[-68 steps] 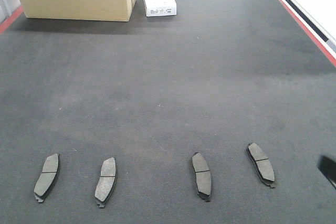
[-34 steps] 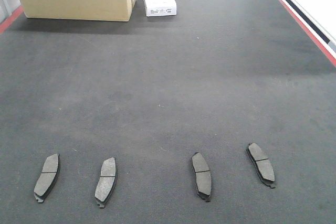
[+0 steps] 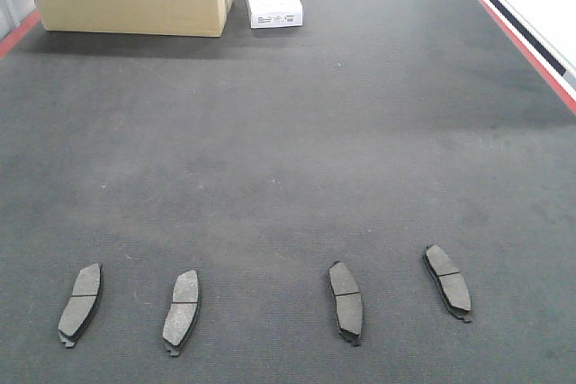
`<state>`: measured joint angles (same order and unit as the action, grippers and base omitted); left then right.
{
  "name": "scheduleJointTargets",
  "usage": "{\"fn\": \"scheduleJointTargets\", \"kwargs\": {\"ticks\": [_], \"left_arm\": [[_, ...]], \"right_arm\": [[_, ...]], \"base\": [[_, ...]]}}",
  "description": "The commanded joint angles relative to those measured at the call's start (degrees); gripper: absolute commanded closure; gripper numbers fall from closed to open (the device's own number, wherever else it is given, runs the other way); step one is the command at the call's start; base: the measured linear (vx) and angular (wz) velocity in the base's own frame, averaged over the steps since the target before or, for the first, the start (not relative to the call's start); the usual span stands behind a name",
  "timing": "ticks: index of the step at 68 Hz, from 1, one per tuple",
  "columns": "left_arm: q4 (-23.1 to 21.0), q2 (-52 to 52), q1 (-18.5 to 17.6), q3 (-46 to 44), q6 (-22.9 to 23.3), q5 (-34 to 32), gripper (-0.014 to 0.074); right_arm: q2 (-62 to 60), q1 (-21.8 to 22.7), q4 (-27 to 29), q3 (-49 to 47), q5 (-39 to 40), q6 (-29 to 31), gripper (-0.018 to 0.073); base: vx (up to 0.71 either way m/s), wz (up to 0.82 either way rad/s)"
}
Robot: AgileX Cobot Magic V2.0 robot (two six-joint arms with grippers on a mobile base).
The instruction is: Move and align brake pads A on conveyor
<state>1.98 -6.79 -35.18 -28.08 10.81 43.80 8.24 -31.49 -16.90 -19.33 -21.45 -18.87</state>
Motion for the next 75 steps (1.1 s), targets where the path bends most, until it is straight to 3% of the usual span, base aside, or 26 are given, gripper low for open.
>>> {"fn": "scheduleJointTargets", "kwargs": {"ticks": [1,10,14,21,27,32,39,50,55,66,75], "left_arm": [[-0.23,-0.79,-0.43,-1.21,0.03,-3.75,0.0603],[-0.21,-0.79,-0.43,-0.27,0.03,-4.25,0.0602],[2.73,-0.72,1.13,0.76,-1.71,-5.89,0.0602],[2.51,-0.72,9.1,4.56,-6.73,-10.56,0.0602],[0.61,-0.72,18.02,10.12,-10.81,-20.83,0.0602],[-0.83,-0.72,23.28,14.74,-12.47,-29.08,0.0602],[-1.08,1.73,27.88,21.91,-12.35,-38.74,0.0602],[-1.07,8.4,30.73,30.72,-11.79,-44.5,0.0602],[-0.61,8.39,30.78,30.56,-11.31,-41.36,0.0602],[1.98,8.39,30.78,30.62,-11.36,-41.15,0.0602],[1.46,8.39,30.78,30.62,-11.36,-41.05,0.0602]], "right_arm": [[0.74,-0.02,-0.89,-1.61,3.81,0.42,0.0571],[0.74,-0.02,-0.89,-1.61,3.81,0.42,0.0571],[0.74,-0.02,-0.89,-1.61,3.81,0.42,0.0571],[0.74,-0.02,-0.89,-1.61,3.81,0.42,0.0571],[0.74,-0.02,-0.89,-1.61,3.81,0.42,0.0571],[0.74,-0.02,-0.89,-1.61,3.81,0.42,0.0571],[0.74,-0.02,-0.89,-1.61,3.81,0.42,0.0571],[0.8,-0.02,-0.95,-1.61,3.76,0.42,0.0571],[0.71,-0.02,-0.95,-1.61,3.9,0.42,0.0571],[0.71,-0.02,-0.95,-1.61,3.97,0.42,0.0571],[0.71,-0.02,-0.95,-1.61,3.97,0.42,0.0571]], "base": [[0.0,0.0],[0.0,0.0],[0.0,0.0],[0.0,0.0],[0.0,0.0],[0.0,0.0],[0.0,0.0],[0.0,0.0],[0.0,0.0],[0.0,0.0],[0.0,0.0]]}}
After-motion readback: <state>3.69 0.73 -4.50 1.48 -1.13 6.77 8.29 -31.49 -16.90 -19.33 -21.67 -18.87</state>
